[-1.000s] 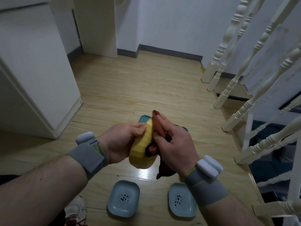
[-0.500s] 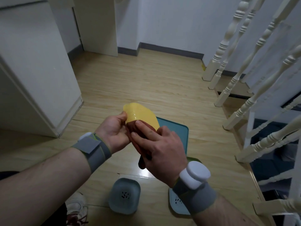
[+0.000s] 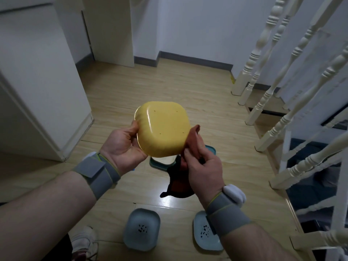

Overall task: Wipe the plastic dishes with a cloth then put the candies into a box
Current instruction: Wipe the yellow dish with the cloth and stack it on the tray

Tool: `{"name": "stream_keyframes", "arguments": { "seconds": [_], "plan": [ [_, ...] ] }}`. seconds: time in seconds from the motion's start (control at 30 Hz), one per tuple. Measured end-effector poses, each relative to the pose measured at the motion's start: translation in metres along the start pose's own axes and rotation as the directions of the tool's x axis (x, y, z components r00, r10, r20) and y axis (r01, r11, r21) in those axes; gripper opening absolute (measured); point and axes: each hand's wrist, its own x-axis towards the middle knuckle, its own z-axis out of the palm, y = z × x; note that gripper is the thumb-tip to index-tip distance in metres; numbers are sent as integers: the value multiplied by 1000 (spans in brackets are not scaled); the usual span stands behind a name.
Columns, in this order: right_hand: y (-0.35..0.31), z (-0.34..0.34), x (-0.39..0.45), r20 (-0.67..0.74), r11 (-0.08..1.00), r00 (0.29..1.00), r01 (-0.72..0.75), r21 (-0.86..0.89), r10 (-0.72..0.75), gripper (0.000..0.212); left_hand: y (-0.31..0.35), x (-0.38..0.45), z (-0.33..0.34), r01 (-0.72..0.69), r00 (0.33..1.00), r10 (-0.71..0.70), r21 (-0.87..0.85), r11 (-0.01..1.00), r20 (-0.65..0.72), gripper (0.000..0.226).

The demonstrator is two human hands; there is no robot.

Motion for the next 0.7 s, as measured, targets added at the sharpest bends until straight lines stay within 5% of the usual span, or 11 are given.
{"name": "stream_keyframes", "arguments": {
  "seconds": [0.17, 0.4, 0.7],
  "plan": [
    [-19, -14, 9, 65, 863, 948, -310, 398, 311, 22, 4, -4, 2, 28, 997, -38, 141, 990, 69, 44],
    [-17, -26, 19, 118, 900, 936, -351, 259, 332, 26, 7, -7, 1, 6, 993, -49, 359, 933, 112, 54],
    [-22, -31, 23, 171, 913, 952, -296, 282, 255, 35, 8, -14, 5, -60, 979, -55, 533, 844, 198, 33]
  ]
}}
